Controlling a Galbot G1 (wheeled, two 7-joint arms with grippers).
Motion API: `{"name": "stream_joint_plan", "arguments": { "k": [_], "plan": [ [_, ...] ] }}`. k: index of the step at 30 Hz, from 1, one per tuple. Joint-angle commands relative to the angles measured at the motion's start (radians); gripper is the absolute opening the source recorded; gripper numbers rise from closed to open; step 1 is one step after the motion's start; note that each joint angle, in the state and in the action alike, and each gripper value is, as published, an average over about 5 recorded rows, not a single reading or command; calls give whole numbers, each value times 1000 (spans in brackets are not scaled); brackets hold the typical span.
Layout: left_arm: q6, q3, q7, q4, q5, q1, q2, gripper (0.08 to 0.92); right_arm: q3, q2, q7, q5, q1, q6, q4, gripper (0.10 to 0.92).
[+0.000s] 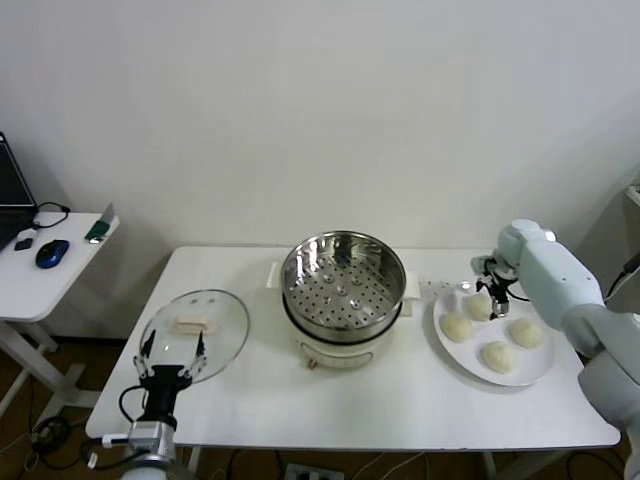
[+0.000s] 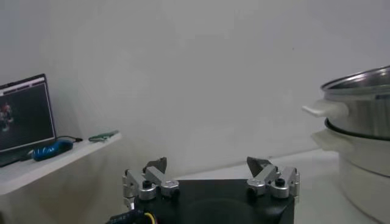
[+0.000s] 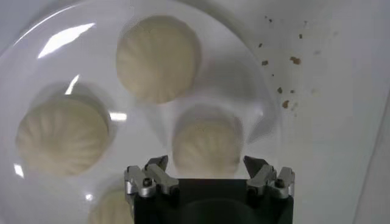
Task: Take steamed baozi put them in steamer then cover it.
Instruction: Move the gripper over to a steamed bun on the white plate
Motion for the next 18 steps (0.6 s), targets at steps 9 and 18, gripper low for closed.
{"name": "stream_joint_plan", "arguments": {
  "k": [9,18],
  "plan": [
    [-3,2,0,4,4,3,-1,823,53,34,8,-48,5,20,-57,713],
    [-8,0,-1,2,4,10,-3,823,35,14,3,-16,39,75,-9,696]
  ]
}}
